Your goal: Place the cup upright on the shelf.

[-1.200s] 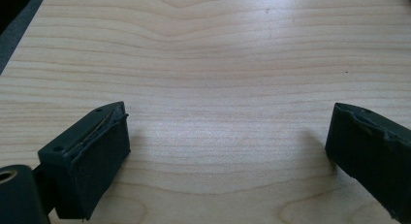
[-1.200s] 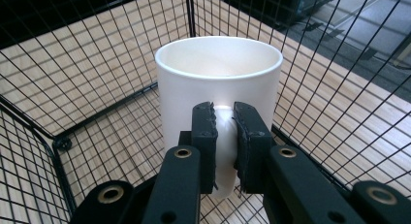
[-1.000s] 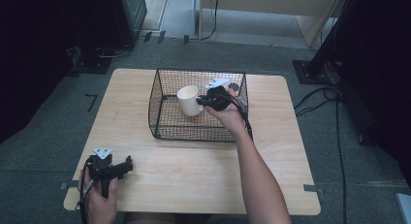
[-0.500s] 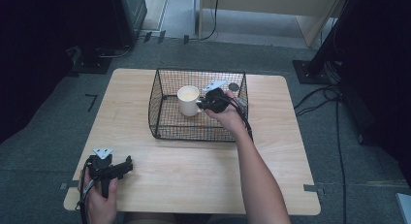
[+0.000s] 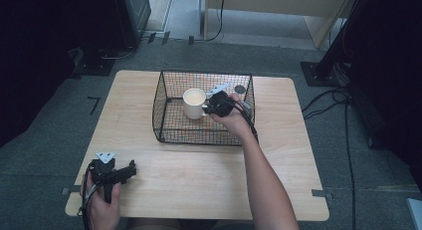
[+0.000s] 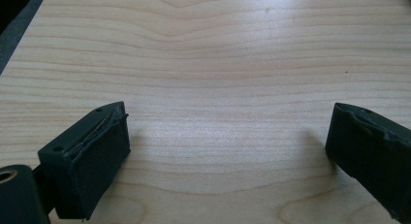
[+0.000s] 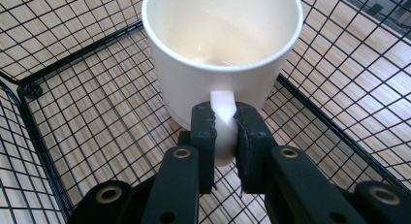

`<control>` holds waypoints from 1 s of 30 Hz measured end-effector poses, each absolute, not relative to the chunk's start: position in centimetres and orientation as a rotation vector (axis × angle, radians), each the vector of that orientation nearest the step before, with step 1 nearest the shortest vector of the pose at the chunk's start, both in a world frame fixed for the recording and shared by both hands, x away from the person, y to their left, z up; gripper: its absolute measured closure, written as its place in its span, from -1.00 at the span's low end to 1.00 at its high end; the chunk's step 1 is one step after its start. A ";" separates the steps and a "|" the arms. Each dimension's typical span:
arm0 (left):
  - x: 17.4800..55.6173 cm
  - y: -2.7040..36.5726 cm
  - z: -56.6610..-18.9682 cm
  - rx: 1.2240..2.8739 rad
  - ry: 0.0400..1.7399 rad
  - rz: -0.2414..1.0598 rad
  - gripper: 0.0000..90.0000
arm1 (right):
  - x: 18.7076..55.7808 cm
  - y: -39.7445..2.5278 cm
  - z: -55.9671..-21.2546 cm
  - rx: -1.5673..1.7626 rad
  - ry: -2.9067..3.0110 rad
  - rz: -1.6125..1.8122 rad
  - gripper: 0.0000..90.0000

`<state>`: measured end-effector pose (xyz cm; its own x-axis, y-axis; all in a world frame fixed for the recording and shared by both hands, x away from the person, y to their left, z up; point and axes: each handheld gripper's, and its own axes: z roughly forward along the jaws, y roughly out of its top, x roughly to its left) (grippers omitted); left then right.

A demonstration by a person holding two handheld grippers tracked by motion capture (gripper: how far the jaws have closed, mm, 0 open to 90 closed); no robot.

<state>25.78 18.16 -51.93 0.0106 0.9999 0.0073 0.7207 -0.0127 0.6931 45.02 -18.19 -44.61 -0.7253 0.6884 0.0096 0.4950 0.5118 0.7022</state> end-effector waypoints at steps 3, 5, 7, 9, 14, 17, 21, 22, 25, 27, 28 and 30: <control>25.8 18.2 -51.9 1.786 1.762 0.717 -0.95 | 45.0 -18.2 -44.6 0.999 2.481 1.020 0.76; 25.8 18.2 -51.9 1.786 1.762 0.717 -0.95 | 44.9 -18.2 -44.5 1.005 2.478 1.030 0.71; 25.8 18.2 -51.9 1.786 1.762 0.717 -0.95 | 44.8 -18.2 -44.3 1.009 2.475 1.060 0.68; 25.8 18.2 -51.9 1.786 1.762 0.717 -0.95 | 44.7 -18.3 -44.1 1.001 2.467 1.066 0.66; 25.8 18.2 -51.9 1.786 1.762 0.717 -0.95 | 44.5 -18.5 -43.4 0.988 2.431 1.114 0.58; 25.8 18.2 -51.9 1.786 1.762 0.717 -0.95 | 44.3 -18.6 -42.8 0.993 2.401 1.166 0.48; 25.8 18.2 -51.9 1.786 1.762 0.717 -0.95 | 44.0 -18.7 -41.8 1.001 2.359 1.225 0.22; 25.8 18.2 -51.9 1.786 1.762 0.717 -0.95 | 43.9 -18.7 -41.7 1.003 2.353 1.228 0.09; 25.8 18.2 -51.9 1.786 1.762 0.717 -0.95 | 43.6 -18.5 -40.9 1.005 2.332 1.212 -0.15; 25.8 18.2 -51.9 1.786 1.762 0.717 -0.95 | 43.4 -18.5 -40.4 1.003 2.322 1.206 -0.26; 25.8 18.2 -51.9 1.786 1.762 0.717 -0.95 | 43.3 -18.5 -40.2 1.007 2.316 1.211 -0.29; 25.8 18.2 -51.9 1.786 1.762 0.717 -0.95 | 43.0 -18.5 -39.6 1.022 2.300 1.230 -0.38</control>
